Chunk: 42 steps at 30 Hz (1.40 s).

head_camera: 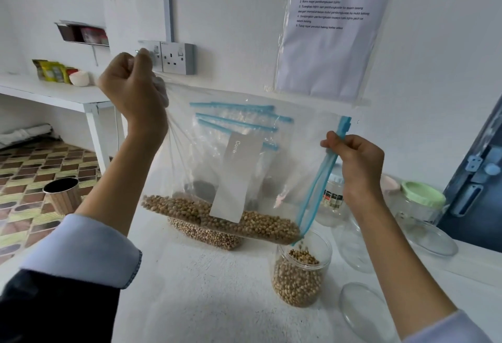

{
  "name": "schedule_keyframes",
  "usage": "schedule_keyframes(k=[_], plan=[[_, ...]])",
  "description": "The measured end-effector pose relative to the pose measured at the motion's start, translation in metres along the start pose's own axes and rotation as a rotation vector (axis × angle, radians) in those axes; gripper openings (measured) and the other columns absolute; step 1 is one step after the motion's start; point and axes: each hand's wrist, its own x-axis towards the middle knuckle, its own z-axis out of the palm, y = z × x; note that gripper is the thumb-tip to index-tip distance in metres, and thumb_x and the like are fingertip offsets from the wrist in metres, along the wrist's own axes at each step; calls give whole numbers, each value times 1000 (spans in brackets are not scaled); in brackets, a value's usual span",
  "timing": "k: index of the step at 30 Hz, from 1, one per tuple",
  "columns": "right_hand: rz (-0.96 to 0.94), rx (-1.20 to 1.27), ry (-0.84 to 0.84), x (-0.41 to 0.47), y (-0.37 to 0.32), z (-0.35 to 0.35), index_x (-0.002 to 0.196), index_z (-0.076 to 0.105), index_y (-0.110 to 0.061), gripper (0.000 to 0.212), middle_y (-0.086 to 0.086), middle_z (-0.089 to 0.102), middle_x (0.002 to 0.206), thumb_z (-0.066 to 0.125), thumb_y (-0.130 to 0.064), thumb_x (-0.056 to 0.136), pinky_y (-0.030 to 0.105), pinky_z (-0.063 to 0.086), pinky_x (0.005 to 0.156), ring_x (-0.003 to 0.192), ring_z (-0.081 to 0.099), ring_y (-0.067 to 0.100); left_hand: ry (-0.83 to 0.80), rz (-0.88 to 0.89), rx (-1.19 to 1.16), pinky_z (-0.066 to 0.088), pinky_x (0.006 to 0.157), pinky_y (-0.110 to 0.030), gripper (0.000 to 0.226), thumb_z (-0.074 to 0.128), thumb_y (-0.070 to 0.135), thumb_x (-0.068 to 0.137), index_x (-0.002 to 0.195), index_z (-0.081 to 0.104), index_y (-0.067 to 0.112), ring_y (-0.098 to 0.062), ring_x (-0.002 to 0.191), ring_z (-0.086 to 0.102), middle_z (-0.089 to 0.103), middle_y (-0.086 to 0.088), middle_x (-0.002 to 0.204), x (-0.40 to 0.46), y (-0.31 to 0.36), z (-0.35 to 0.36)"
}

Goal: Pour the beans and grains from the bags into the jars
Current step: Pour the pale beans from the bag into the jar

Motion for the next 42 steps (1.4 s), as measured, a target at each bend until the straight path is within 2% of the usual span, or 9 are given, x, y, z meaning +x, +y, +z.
schedule_keyframes(k=[6,11,18,23,28,32,35,38,42], plan=[[-2,29,27,-2,3,-2,65,67,-15,19,-9,69,61,72,-14,83,10,46,69,70,60,9,-8,1,-14,20,38,-14,49,55,0,79,46,28,22,-11,32,21,23,3,41,1,0,-1],[-25,22,33,-3,1,-5,66,68,-14,18,-12,69,59,71,-14,83,9,45,67,61,59,-2,-15,14,11,20,38,-16,46,56,2,78,48,26,20,-13,34,20,21,1,45,2,1,-3],[2,19,9,-4,-3,-11,65,67,-14,18,-9,69,60,72,-14,83,24,49,74,63,61,7,-21,-24,8,20,39,-12,52,54,-1,82,44,27,24,-9,32,20,22,6,41,-1,2,1],[7,-45,-63,-3,-4,-11,66,69,-14,16,-9,70,62,73,-16,81,23,46,78,75,62,13,-12,-37,21,18,39,-11,51,52,-3,85,49,24,20,-9,32,20,21,7,41,-4,0,4],[33,-62,-105,0,-2,-13,68,69,-14,15,-10,70,61,72,-17,82,20,43,77,67,62,1,-20,-40,33,18,40,-11,50,51,-3,85,50,24,19,-11,32,20,23,8,39,-5,0,5],[25,6,-1,2,2,-13,67,68,-14,17,-11,69,61,71,-15,83,17,46,75,70,61,5,-22,-35,11,19,40,-12,50,52,-2,84,49,25,20,-11,34,20,22,6,41,-5,0,5],[29,-34,-83,1,2,-10,70,69,-10,14,-10,69,61,71,-15,83,13,44,73,63,60,-1,-24,-46,6,19,39,-11,51,52,-3,85,49,25,20,-9,33,21,23,8,41,-6,0,6],[20,6,-6,4,1,-8,66,68,-13,16,-9,69,60,72,-14,82,16,46,76,64,61,2,-10,-34,15,20,39,-12,50,52,-2,84,47,27,21,-11,32,23,24,8,39,-5,1,5],[26,-71,-114,6,-1,-3,68,70,-13,15,-8,70,65,73,-16,82,17,44,78,72,63,6,-14,-36,29,20,38,-13,52,52,-3,83,45,27,22,-11,33,23,24,8,39,-5,2,4]])
